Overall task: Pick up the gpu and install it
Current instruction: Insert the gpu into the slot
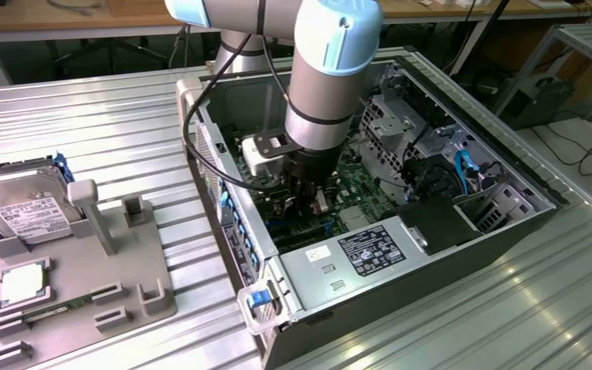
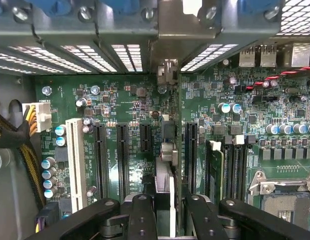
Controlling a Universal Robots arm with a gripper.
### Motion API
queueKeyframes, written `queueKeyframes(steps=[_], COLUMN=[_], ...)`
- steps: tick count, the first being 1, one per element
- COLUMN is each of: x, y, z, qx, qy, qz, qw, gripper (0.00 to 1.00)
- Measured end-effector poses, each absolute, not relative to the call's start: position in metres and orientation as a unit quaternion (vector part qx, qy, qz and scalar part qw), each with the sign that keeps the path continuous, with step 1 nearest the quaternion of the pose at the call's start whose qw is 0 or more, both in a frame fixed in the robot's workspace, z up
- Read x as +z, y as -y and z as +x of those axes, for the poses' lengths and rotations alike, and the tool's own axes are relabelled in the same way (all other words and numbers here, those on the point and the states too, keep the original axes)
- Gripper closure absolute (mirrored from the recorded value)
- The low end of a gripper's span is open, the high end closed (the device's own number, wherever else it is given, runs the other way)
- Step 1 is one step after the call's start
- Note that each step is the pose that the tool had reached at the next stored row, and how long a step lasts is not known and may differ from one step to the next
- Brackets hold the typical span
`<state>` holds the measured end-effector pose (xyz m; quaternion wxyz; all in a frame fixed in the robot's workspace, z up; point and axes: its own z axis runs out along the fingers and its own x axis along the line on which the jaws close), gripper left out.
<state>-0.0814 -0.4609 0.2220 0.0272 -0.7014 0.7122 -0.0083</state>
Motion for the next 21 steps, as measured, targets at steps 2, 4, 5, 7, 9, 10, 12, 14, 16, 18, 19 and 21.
queueKeyframes(steps=[2,4,5,7,9,10,12,14,16,18,19,21], x=[0.222,0.220,0.222,0.223,0.229,0.233,0.242,0.251,0.260,0.272,0.277,0.280], y=[0.461,0.460,0.461,0.461,0.461,0.461,0.461,0.461,0.461,0.461,0.461,0.461], z=[-0.081,-0.081,-0.081,-0.081,-0.081,-0.081,-0.081,-0.081,-0.081,-0.081,-0.081,-0.081], qx=[-0.008,-0.008,-0.008,-0.008,-0.008,-0.008,-0.008,-0.008,-0.008,-0.008,-0.008,-0.008], qy=[-0.712,-0.712,-0.712,-0.712,-0.712,-0.712,-0.712,-0.712,-0.712,-0.712,-0.712,-0.712], qz=[-0.701,-0.701,-0.701,-0.701,-0.701,-0.701,-0.701,-0.701,-0.701,-0.701,-0.701,-0.701], qw=[0.027,0.029,0.028,0.027,0.028,0.027,0.027,0.027,0.027,0.027,0.027,0.027], gripper=[0.72,0.71,0.71,0.65,0.65,0.65,0.65,0.65,0.65,0.65,0.65,0.65])
